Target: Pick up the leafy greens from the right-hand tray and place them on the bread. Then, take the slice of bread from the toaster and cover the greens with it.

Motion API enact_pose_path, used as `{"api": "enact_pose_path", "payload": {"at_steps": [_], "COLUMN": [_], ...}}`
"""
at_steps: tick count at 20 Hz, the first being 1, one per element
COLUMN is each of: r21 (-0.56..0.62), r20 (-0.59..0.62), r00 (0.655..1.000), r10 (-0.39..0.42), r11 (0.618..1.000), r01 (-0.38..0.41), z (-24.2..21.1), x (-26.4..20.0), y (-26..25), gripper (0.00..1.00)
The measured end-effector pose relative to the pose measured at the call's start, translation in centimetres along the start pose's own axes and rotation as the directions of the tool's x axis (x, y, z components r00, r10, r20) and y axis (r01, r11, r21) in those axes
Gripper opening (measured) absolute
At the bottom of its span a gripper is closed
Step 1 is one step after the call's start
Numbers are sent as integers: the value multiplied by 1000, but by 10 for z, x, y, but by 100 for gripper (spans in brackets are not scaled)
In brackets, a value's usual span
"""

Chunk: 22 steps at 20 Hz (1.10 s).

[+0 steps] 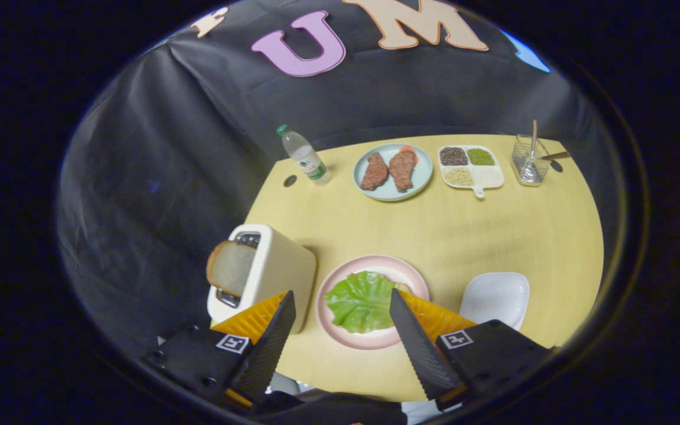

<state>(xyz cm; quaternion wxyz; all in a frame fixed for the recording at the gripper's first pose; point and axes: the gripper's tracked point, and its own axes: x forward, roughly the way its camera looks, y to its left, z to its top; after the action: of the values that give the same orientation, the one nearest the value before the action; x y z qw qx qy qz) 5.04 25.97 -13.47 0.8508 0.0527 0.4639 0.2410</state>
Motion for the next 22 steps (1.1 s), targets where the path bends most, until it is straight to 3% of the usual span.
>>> {"api": "enact_pose_path", "payload": {"at_steps": [6, 13, 22], "r21": [36, 116, 45], "r20": [-49, -211, -326], "r00": [998, 977, 939], "r10": [-30, -43, -107], "r11": [999, 991, 991], "r01": [32, 68, 129], "z": [34, 16, -18], "x": [-6, 29, 107], "y": [56, 129, 166], "gripper": [100, 100, 99]}}
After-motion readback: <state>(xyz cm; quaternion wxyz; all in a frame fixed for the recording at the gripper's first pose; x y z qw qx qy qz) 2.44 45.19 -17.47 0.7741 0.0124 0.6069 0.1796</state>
